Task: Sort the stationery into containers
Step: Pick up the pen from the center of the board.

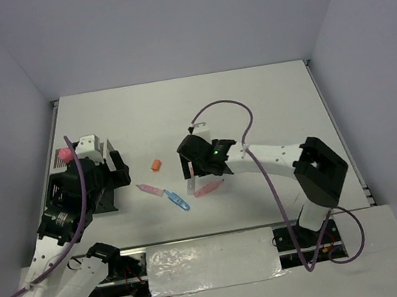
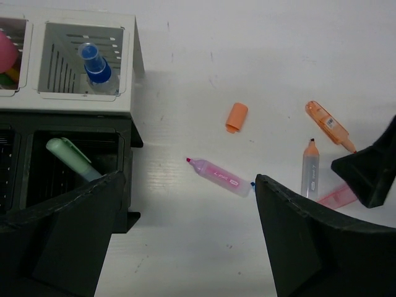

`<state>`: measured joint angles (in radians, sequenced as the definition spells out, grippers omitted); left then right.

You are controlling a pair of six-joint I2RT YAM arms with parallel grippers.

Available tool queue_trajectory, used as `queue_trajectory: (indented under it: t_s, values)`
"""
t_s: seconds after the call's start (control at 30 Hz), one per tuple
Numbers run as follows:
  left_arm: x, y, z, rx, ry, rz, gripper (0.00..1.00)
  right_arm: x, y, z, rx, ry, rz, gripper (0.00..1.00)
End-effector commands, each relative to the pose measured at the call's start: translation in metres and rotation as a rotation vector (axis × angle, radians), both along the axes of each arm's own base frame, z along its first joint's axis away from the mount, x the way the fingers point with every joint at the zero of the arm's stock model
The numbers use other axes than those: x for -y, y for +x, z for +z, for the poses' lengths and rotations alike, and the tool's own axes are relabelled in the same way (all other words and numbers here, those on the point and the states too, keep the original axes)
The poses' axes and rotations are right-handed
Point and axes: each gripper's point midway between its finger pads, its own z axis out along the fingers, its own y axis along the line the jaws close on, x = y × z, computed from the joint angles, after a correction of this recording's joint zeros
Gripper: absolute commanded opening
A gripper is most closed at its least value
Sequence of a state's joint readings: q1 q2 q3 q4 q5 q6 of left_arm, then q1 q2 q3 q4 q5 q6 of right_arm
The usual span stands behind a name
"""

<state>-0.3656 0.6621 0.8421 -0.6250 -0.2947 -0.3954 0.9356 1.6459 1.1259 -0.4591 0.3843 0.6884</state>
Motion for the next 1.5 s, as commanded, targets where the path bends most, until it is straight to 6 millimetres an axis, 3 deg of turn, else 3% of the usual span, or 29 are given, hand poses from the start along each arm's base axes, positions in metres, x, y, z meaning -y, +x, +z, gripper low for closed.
queue_trajectory:
  t_s: [0.0, 0.07, 0.37, 0.47, 0.67, 0.83, 1.03, 1.13, 1.23, 1.37, 1.4, 1.43, 1.47]
  values:
    - [-0.005, 0.008, 0.011, 0.037, 0.004, 0.045, 0.99, -0.021, 0.009, 0.006, 0.018, -0.028, -0.087, 0.88]
    - [-0.003, 0.008, 0.008, 0.026, 0.006, 0.031, 0.99, -0.035, 0.015, 0.000, 0.009, -0.044, -0.109, 0.84]
    - [0.001, 0.007, 0.008, 0.032, -0.004, 0.007, 0.99, -0.043, 0.014, -0.031, -0.037, -0.125, -0.175, 0.72]
    - [0.002, 0.006, 0.010, 0.040, -0.008, -0.001, 0.99, -0.041, 0.009, -0.040, -0.058, -0.120, -0.184, 0.71]
    - [0.004, 0.006, 0.011, 0.044, -0.015, -0.011, 0.99, -0.045, -0.006, -0.060, -0.112, -0.089, -0.188, 0.57]
    - [0.003, 0.005, 0.013, 0.051, -0.017, -0.007, 0.99, -0.048, -0.015, -0.076, -0.152, -0.107, -0.190, 0.56]
    - [0.003, 0.006, 0.011, 0.042, -0.012, -0.003, 0.99, -0.054, -0.025, -0.084, -0.170, -0.103, -0.183, 0.41]
    - [0.000, 0.006, 0.009, 0.034, -0.005, 0.012, 0.99, -0.060, -0.025, -0.085, -0.174, -0.099, -0.168, 0.27]
    - [-0.001, 0.009, 0.007, 0.017, 0.003, 0.029, 0.99, -0.069, -0.018, -0.073, -0.147, -0.065, -0.131, 0.01]
    - [0.002, 0.014, 0.005, -0.034, -0.008, 0.046, 0.99, -0.095, -0.001, -0.015, 0.002, 0.078, 0.014, 0.00]
    - [0.007, 0.018, 0.008, -0.050, -0.021, 0.041, 0.99, -0.089, -0.001, -0.007, 0.035, 0.071, 0.047, 0.00]
    - [0.012, 0.021, 0.011, -0.057, -0.043, 0.032, 0.99, -0.087, 0.001, 0.029, 0.095, 0.132, 0.057, 0.00]
    - [0.018, 0.025, 0.014, -0.060, -0.065, 0.020, 0.99, -0.085, 0.002, 0.046, 0.134, 0.163, 0.065, 0.00]
